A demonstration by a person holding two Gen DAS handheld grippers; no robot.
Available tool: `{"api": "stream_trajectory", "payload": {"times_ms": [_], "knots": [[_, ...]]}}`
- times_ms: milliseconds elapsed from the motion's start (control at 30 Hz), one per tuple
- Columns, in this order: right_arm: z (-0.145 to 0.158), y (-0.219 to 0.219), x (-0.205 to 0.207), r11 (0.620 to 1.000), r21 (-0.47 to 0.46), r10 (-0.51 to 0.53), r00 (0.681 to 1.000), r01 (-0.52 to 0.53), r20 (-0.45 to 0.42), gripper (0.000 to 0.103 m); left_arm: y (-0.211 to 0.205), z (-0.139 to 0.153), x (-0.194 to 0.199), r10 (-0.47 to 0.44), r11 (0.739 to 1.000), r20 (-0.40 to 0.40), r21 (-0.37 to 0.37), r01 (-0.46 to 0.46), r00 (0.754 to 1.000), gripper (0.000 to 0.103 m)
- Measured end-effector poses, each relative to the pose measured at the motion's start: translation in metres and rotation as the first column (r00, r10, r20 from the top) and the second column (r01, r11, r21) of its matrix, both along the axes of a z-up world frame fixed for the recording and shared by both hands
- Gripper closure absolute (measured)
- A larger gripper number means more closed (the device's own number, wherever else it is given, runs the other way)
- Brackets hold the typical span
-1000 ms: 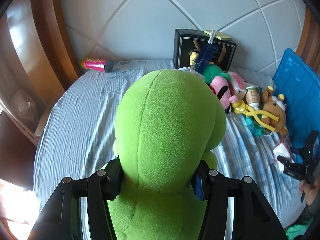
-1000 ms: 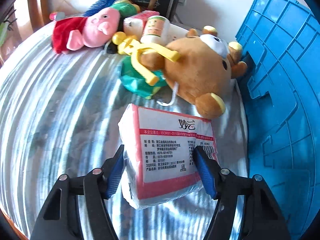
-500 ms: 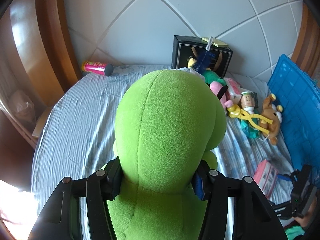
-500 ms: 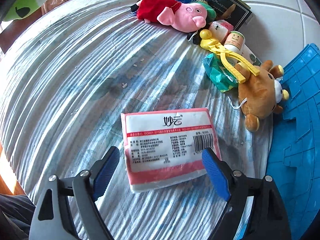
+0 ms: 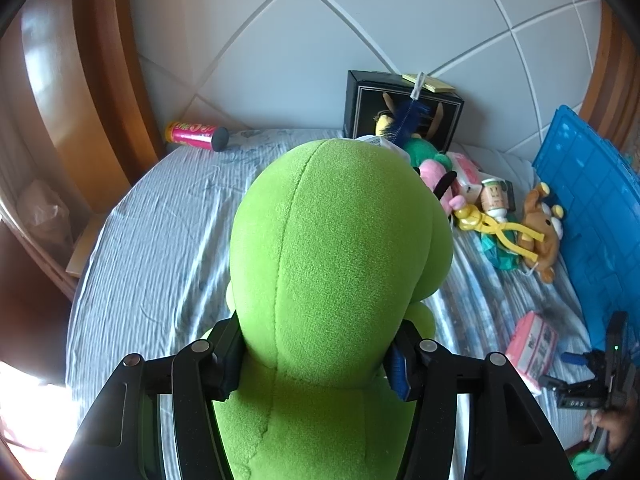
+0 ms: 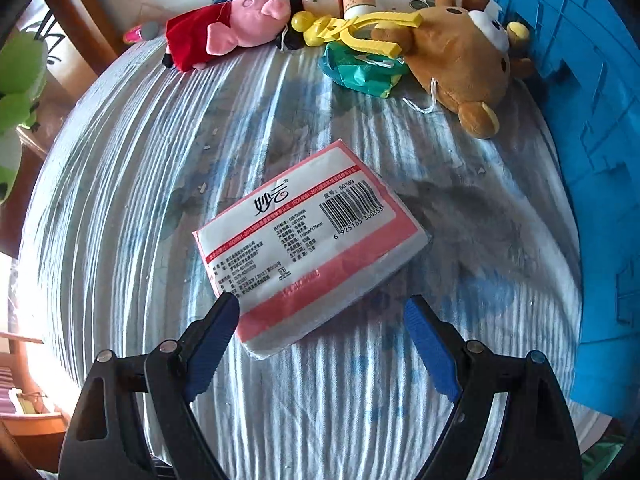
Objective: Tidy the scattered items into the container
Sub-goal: 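Grasp the pink-and-white tissue pack with the right tool while the left holds the frog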
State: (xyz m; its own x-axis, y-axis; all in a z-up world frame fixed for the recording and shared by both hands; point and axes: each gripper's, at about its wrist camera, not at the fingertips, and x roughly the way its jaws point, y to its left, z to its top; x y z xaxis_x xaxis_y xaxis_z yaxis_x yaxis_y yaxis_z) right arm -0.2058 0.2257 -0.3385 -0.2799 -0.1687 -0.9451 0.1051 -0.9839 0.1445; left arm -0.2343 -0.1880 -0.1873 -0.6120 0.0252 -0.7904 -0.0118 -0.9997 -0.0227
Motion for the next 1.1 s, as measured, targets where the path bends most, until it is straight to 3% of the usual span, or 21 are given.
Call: {"api": "stream_trajectory", "payload": {"times_ms": [200,300,633,800,967,1100], "knots": [[-0.013,0.002,-0.024,0.986,-0.082,-0.136,0.987,0.143,0.084,0.017,0.003,0.002,0.002,-0.009,1.000,-0.003,-0.006,0.009,1.000,0.047],[-0.020,-0.008,-0.037,0.985,-0.052,-0.158,0.984,0.162,0.085,0.001,0.004,0.004,0.003,-0.014,1.000,-0.005,-0.007,0.014,1.000,0.047],[-0.016,-0.051,-0.073,0.996,0.086,-0.037,0.999,0.036,0.008,0.000,-0.002,0.007,0.007,-0.006,1.000,-0.008,-0.015,0.005,1.000,0.046],[-0.015,-0.082,-0.087,0.975,0.220,0.040,0.999,-0.035,-0.019,0.000,-0.005,0.006,0.006,0.000,1.000,-0.008,-0.013,0.000,1.000,0.046],[-0.027,-0.099,-0.103,0.945,0.320,0.062,0.998,-0.066,0.025,0.000,-0.009,0.005,0.007,0.007,1.000,-0.007,-0.013,-0.007,1.000,0.046],[-0.033,-0.096,-0.106,0.939,0.328,0.088,0.994,-0.104,0.062,0.000,-0.017,0.007,0.008,0.014,1.000,-0.010,-0.015,-0.014,1.000,0.046]]}}
